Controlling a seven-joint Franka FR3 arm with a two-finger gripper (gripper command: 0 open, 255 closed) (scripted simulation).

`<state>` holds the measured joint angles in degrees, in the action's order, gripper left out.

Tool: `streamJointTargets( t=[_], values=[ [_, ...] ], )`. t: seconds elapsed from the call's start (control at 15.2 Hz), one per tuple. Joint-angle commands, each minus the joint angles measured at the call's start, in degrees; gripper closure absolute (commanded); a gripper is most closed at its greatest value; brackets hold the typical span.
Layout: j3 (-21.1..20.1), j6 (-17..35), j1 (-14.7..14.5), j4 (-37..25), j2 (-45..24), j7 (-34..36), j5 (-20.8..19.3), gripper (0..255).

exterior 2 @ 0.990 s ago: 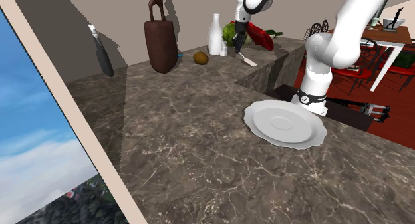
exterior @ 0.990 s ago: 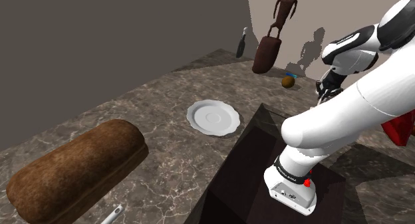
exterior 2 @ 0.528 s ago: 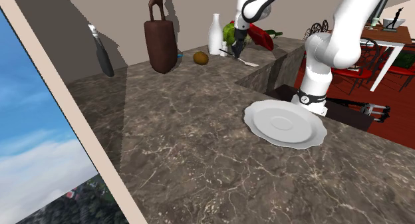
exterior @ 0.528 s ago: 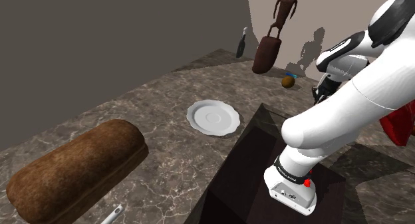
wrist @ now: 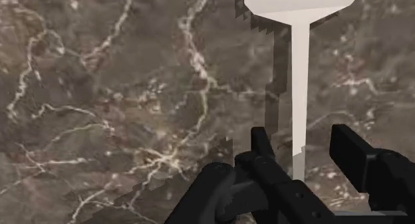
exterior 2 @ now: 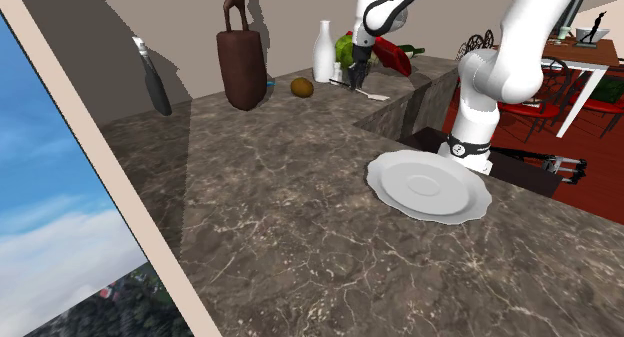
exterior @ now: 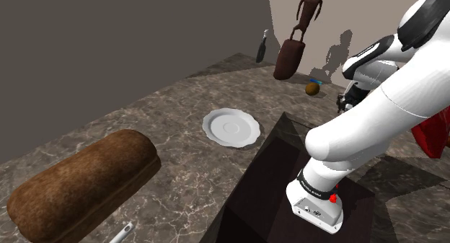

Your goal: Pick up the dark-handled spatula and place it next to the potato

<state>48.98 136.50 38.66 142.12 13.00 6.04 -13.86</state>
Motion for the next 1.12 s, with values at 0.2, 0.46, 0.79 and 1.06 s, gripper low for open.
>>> streamJointTargets(
  t=[0.2,0.46,0.79,1.06],
  values=[
    [0.00,0.00,0.00,0.00,0.00,0.00,0.00,0],
    [-2.89,-6.99,1.71,-2.37,5.28,2.43,-2.96,0],
    [-3.65,-8.78,2.09,-3.10,6.43,2.84,-3.38,0],
    [-3.65,-8.77,2.08,-3.09,6.43,2.83,-3.38,0]
  ],
)
